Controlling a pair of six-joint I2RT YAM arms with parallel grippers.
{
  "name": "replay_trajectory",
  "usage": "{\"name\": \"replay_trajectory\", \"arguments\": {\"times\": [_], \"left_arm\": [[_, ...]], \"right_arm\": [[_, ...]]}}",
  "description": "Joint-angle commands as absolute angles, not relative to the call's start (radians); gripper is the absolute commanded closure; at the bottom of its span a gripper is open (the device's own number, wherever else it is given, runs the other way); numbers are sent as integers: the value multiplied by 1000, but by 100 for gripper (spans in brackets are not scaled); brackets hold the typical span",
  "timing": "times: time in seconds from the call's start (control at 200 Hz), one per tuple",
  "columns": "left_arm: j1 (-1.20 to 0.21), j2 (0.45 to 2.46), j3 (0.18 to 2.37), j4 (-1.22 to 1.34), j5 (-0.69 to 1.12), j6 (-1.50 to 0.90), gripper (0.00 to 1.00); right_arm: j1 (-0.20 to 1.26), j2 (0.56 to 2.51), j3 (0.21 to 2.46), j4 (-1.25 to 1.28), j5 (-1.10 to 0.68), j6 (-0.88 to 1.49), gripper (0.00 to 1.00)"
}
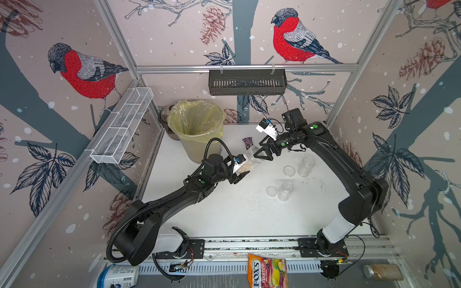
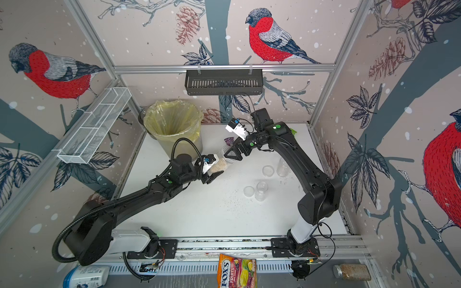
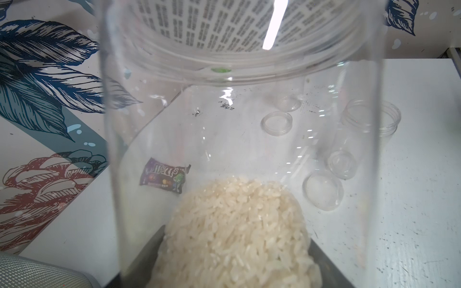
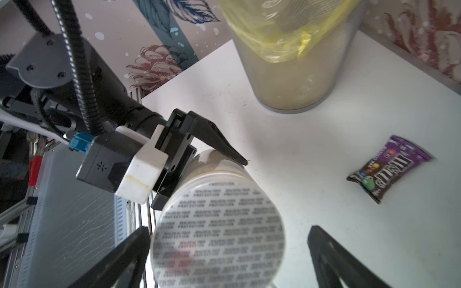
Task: Empty moldy rice from jars
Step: Unscrew the lid from the jar.
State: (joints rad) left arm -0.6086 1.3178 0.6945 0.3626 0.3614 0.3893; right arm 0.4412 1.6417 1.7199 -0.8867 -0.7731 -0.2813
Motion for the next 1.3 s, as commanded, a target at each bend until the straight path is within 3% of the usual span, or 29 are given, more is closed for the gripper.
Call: {"name": "replay_trajectory", "arguments": {"times": [0.0,0.175,0.235,0.295,0.405,0.755,1.291], "left_arm": [[-609,1310,695,424,342,391,81],[-609,1312,694,428,317,408,81],[-609,1312,693,434,310,412,81],[-609,1312,689,443,301,420,81],[-608,1314,688,453,272,431,80],[-634,1350,704,433,200,470,80],[-664,1358,705,431,158,485,81]], "right_arm": [[425,1573,1664,-726,-724,-147,0],[387,1401,1429,-421,-500,170,0],[311,1403,1388,-396,-635,333,0],[279,1422,1373,-442,-656,488,0],[347,1436,1416,-626,-571,489,0],[429,1426,1503,-770,-519,740,0],[566,1604,1679,-905,-481,682,0]]}}
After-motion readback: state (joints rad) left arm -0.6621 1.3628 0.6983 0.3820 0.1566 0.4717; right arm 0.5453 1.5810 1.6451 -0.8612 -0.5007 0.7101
